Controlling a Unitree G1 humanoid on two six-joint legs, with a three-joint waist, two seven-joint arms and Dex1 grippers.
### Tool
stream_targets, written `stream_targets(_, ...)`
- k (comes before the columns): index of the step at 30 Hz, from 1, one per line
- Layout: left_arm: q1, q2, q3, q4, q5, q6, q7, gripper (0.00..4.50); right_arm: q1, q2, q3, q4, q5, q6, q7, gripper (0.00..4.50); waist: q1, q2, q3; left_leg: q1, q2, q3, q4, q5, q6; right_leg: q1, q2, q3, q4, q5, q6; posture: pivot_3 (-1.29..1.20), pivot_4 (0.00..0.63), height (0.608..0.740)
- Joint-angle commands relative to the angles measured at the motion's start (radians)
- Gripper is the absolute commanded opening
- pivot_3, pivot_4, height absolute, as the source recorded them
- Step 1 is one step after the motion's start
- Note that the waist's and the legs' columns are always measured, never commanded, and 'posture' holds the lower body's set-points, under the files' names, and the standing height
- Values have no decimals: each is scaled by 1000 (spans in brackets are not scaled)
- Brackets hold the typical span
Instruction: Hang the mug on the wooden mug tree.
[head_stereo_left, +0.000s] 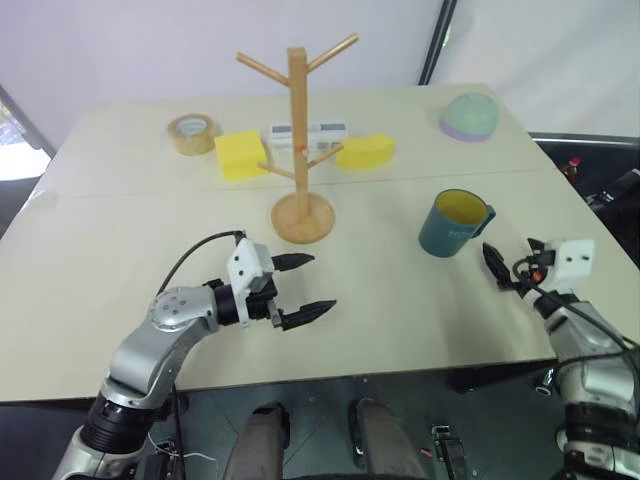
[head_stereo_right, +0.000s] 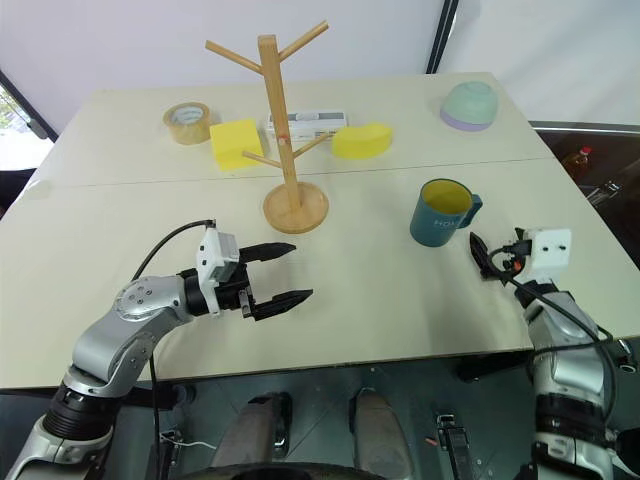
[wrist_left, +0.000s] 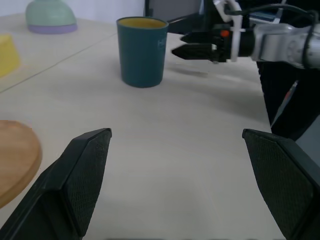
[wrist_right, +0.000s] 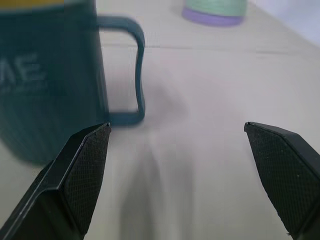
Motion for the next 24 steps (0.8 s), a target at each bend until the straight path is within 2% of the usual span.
stream_targets(1, -9, 5, 10, -10, -7, -9, -13, 4500, -61, -23, 16, 61, -30, -20, 3, 4439, 0, 0, 0, 0, 0, 0, 0, 0, 0, 0, 0, 0, 0, 0, 0, 0, 150, 740)
stream_targets(10, 26, 11, 29, 15, 9, -52, -27, 4500, -206, -56, 56, 242, -69, -81, 52, 4439, 0, 0, 0, 0, -1, 0, 0, 0, 0, 0, 0, 0, 0, 0, 0, 0, 150, 740)
stream_targets(24, 39, 10, 31, 17, 21, -75, -19, 4500, -321, -55, 64, 418, -70, -186, 141, 4439, -1, 0, 0, 0, -1, 0, 0, 0, 0, 0, 0, 0, 1, 0, 0, 0, 150, 740)
